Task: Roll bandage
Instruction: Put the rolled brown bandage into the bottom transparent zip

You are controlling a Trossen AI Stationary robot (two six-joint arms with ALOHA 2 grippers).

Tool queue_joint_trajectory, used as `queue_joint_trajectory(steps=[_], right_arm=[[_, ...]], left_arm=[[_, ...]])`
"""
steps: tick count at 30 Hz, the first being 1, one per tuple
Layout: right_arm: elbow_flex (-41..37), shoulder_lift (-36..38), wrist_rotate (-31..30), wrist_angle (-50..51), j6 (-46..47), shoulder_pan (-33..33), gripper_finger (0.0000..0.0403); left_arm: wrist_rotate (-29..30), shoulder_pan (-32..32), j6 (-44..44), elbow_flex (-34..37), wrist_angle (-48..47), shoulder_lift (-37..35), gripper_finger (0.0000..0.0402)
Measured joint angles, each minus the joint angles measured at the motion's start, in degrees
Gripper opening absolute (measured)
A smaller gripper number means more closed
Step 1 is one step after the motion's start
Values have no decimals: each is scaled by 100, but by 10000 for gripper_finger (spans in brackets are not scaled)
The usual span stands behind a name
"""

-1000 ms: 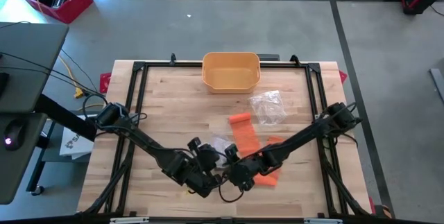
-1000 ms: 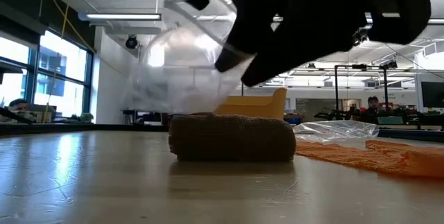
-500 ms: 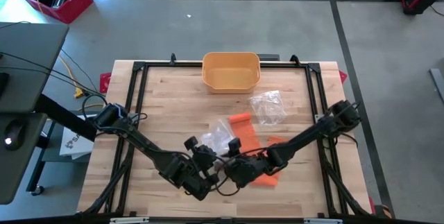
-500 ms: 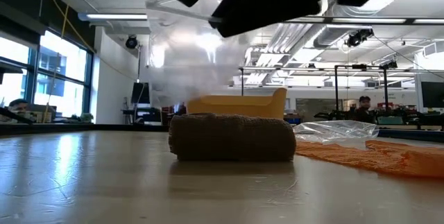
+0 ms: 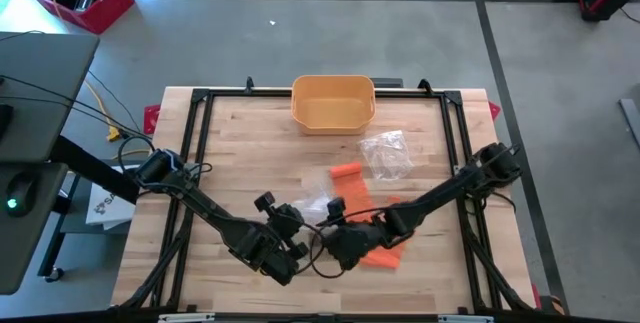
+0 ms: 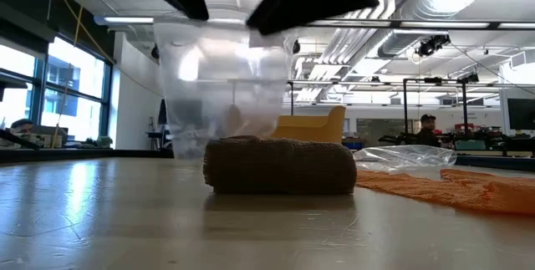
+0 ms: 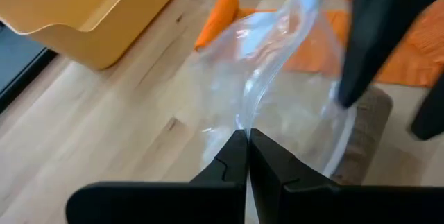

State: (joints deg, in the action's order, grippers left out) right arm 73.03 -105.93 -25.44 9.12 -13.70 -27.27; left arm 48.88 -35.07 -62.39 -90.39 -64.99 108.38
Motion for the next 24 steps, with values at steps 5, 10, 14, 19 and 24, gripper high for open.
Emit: queue_joint_trajectory(steps=[5, 10, 14, 19, 24], right_arm=[[0, 347, -276, -11, -164, -244, 211], [-38, 690, 217, 478, 324, -437, 211], [-735, 693, 874, 53, 1005, -441, 211], [-1775, 512, 812, -1051, 1986, -186, 211], [-2115, -63, 1119, -2082, 2285, 125, 211]], left_arm=[[-178, -26, -146, 1, -245, 0, 0], [-386, -82, -415, 2, -712, 0, 0], [-531, -182, -758, 2, -1175, 2, 0], [-597, -327, -1076, 4, -1376, 2, 0], [-673, -404, -1243, 7, -1366, 4, 0]])
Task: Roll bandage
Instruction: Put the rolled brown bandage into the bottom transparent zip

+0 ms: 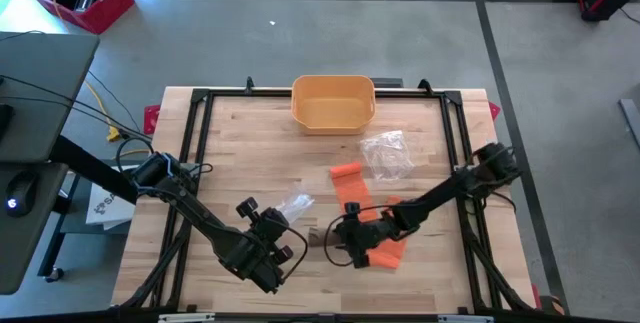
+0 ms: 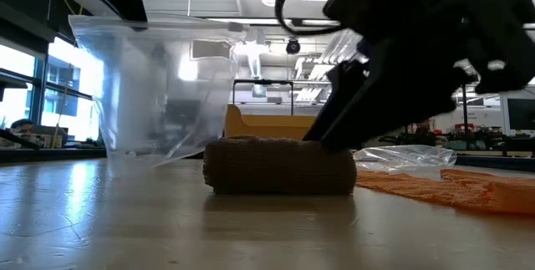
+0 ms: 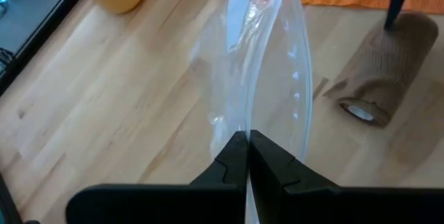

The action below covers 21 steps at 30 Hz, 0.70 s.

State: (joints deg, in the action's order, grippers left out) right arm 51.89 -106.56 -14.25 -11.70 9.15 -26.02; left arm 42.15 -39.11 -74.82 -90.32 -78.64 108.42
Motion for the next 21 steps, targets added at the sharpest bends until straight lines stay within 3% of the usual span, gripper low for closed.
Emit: queue_joint_trajectory(steps=[6, 13, 21], right_arm=[[332, -651, 65, -33, -207, 113, 186], [430, -407, 67, 8, -275, -138, 38], [434, 1073, -1082, 348, -210, -614, 38]], left_arm=[[-12, 0, -107, 2, 73, 2, 0], [-116, 0, -112, 2, 214, 2, 0], [13, 51, 229, 4, 921, 4, 0]])
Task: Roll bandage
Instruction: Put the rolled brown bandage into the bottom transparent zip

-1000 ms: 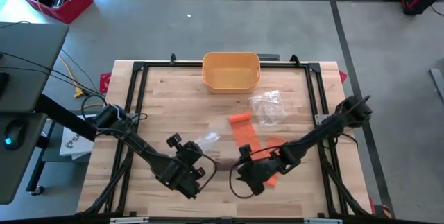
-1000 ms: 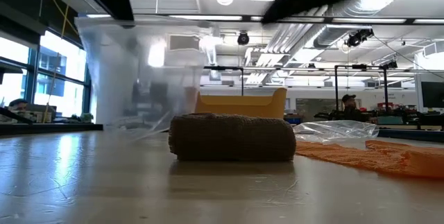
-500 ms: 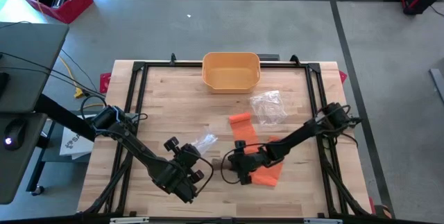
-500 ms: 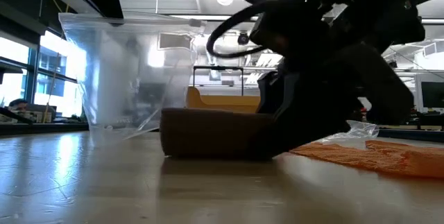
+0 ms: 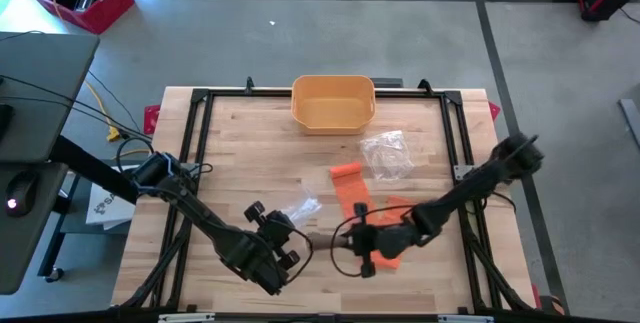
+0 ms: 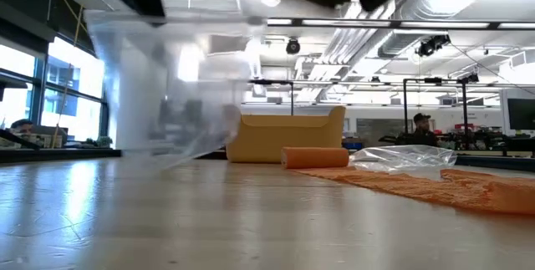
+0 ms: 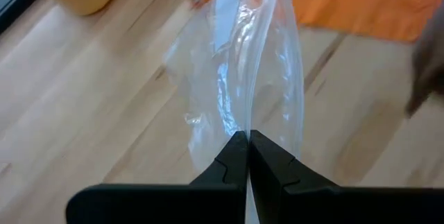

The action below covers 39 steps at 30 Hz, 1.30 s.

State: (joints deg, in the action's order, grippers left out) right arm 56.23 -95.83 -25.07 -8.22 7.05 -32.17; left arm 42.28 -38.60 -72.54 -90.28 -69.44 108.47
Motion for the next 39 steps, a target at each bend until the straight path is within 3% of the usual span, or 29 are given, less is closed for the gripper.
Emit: queue_joint_trajectory(steps=[4, 12, 24, 31, 39], right_arm=[[3, 501, -530, 59, -211, -6, 38], [2, 386, -358, 37, -483, 149, 38], [0, 199, -656, 1391, 764, 295, 38], [0, 199, -302, 1208, 1111, 533, 38], [-6, 199, -38, 259, 1987, 681, 38]], left_arm=[[145, 87, 447, 0, 630, 0, 0], [423, 266, 831, 0, 1311, 0, 0], [645, 259, 917, 0, 1662, 0, 0], [710, 347, 1701, 0, 2514, 36, 0], [670, 447, 1781, 0, 2637, 142, 0]])
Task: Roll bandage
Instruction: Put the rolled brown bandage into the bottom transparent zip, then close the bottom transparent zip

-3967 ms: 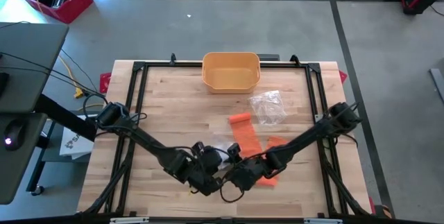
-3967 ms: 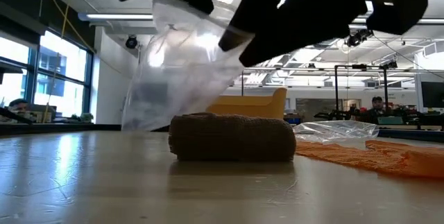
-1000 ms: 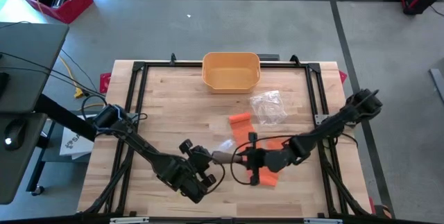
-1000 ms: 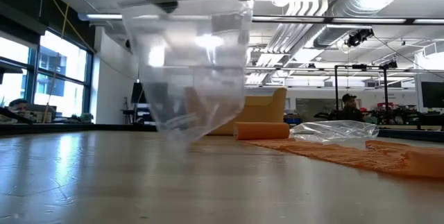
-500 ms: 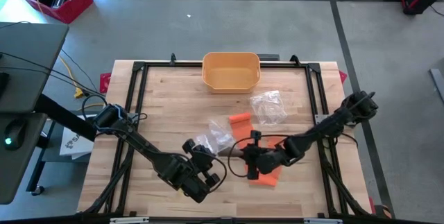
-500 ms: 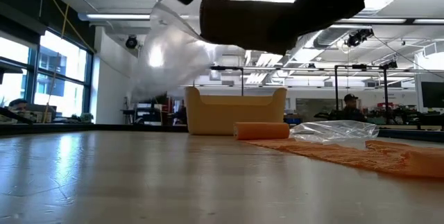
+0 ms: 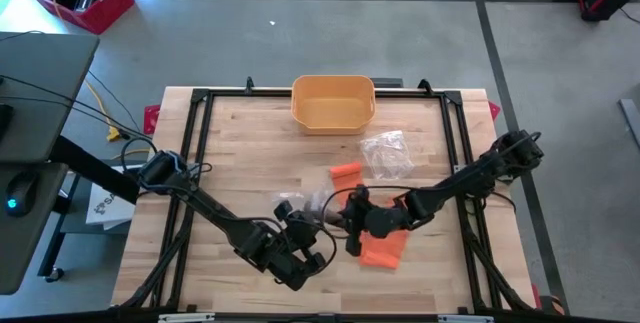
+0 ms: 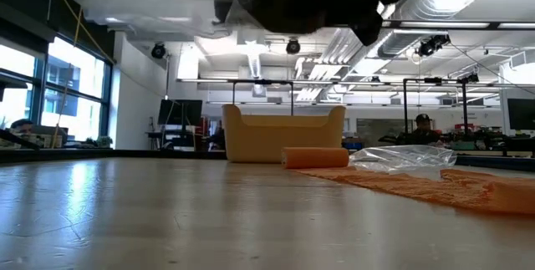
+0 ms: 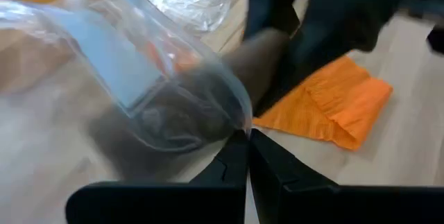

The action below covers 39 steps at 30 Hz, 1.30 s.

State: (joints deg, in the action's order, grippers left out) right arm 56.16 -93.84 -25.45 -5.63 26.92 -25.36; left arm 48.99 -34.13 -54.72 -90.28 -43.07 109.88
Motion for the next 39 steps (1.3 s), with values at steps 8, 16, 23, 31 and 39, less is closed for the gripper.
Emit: queue_joint_trajectory(steps=[8, 16, 23, 31, 39], right_arm=[[2, 4, 277, -620, 499, 391, 57], [2, 4, 690, -689, 529, 524, 114], [2, 4, 833, -753, 476, 517, 189], [3, 5, 500, -828, 583, 428, 200], [4, 663, 412, -641, -770, -33, 201]], left_arm=[[86, -93, 142, 0, 312, 3, 0], [343, -205, -51, 0, 295, -29, 0], [11, -233, -745, 0, -125, -32, 0], [-6, -286, -1623, 0, -821, -32, 0], [-407, -325, -1385, 0, -850, -579, 0]])
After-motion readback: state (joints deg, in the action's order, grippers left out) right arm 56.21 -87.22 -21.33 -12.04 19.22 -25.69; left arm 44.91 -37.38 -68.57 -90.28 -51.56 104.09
